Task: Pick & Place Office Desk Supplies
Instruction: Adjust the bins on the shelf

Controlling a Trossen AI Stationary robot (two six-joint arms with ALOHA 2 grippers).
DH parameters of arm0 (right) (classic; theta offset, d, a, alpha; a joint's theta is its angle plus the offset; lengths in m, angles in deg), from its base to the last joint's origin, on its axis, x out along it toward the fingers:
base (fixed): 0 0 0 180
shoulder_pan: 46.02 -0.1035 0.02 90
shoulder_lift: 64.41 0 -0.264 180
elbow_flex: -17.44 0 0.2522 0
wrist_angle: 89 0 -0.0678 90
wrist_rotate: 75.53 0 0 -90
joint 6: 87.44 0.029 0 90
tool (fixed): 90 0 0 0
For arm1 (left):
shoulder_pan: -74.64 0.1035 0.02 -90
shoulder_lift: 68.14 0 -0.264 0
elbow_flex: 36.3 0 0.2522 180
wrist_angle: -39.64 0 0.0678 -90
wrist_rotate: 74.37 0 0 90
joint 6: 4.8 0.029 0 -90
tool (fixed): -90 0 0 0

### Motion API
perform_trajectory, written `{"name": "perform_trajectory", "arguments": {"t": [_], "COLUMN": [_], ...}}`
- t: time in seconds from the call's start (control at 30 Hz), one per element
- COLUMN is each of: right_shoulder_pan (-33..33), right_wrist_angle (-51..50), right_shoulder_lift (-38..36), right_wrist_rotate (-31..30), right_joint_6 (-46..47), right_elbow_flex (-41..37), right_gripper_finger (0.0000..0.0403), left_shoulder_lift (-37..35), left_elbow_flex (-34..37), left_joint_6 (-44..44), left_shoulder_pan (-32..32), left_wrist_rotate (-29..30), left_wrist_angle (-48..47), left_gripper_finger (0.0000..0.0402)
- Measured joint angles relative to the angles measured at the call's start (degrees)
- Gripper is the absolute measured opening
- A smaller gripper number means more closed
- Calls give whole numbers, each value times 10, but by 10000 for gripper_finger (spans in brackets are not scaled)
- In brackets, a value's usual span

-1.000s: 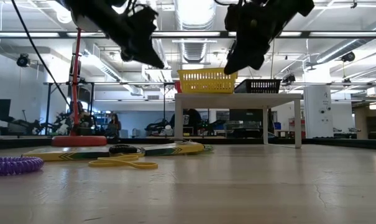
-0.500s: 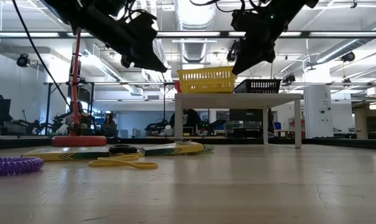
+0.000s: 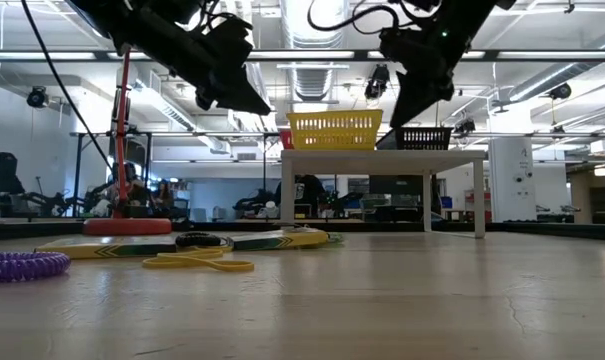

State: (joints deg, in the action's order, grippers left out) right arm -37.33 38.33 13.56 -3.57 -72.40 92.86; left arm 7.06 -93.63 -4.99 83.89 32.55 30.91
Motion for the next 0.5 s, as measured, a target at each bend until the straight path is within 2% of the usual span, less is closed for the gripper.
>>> {"name": "perform_trajectory", "arguments": {"t": [0.1, 0.23, 0.5], "right_shoulder_pan": [2, 14, 52], "right_wrist_angle": [-25, -4, 63], "right_shoulder_lift": [-3, 2, 34], "right_wrist_rotate": [-6, -43, -45], "right_joint_6": [10, 8, -28], "right_elbow_flex": [0, -1, -3], "right_gripper_finger": [31, 31, 31], "left_shoulder_lift": [0, 14, 85], "left_elbow_flex": [0, 0, 1], "left_joint_6": [-16, -14, 66], "left_shoulder_pan": [1, 19, 34], "left_wrist_rotate": [0, 0, 0], "left_wrist_angle": [-1, 15, 97], "left_gripper_finger": [3, 3, 3]}}
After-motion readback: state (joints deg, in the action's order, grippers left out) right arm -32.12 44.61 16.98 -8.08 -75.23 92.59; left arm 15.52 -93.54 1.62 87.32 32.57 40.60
